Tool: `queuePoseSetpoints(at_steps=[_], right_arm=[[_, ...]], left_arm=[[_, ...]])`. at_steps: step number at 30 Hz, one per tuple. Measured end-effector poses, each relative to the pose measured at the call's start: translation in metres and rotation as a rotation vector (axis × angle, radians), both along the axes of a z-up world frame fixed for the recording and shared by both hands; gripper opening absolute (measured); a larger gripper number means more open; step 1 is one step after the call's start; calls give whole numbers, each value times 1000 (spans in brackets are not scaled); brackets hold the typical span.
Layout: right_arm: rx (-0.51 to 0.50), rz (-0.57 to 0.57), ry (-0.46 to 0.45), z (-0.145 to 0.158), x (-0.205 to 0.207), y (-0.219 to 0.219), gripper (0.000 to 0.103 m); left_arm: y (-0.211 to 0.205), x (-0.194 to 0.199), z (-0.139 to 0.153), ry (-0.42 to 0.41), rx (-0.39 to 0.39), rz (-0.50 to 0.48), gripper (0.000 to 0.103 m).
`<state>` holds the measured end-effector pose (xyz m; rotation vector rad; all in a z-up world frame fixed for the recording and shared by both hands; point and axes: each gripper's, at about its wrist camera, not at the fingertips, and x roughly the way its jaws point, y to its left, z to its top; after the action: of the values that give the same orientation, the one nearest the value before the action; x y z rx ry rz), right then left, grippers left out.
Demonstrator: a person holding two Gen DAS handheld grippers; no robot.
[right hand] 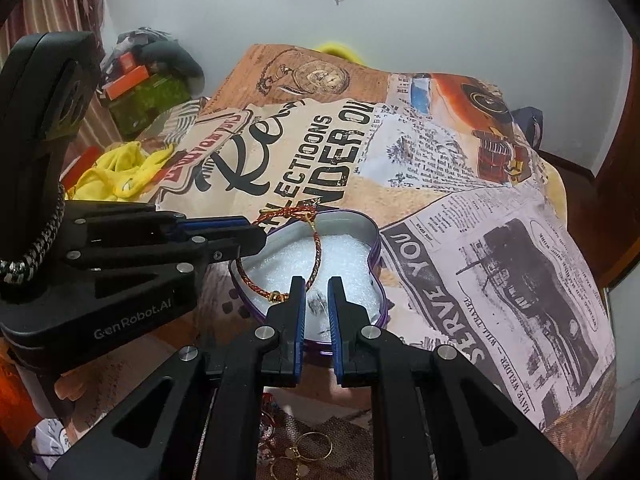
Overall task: Organize jewelry
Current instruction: 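Carry the red bracelet into the heart tin and open the left gripper, then move both tools back over the remaining jewelry pile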
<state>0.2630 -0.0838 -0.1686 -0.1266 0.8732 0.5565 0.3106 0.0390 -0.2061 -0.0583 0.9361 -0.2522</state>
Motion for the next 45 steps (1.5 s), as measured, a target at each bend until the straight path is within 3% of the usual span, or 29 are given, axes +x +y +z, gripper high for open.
queuePoseSetpoints(at_steps=[4, 6, 9, 29, 35, 45], right_arm=[[-2, -7, -15, 4, -3, -2, 26], [-5, -13, -35, 9, -6, -4, 31], [-3, -18, -55, 16, -10, -6, 31], [16, -63, -165, 66, -56, -30, 31], [-1, -79, -167, 67, -69, -40, 31], [-41, -78, -107, 43, -85, -53, 31]], left_arm=[[1, -5, 5, -16, 2, -3, 13], [2, -9, 9, -28, 7, 0, 22], [4, -16, 18, -55, 12, 11, 29], [-2, -84, 82, -179, 40, 10, 38], [-11, -102, 79, -168, 50, -12, 42], [-24, -116, 48, -70, 35, -44, 42]])
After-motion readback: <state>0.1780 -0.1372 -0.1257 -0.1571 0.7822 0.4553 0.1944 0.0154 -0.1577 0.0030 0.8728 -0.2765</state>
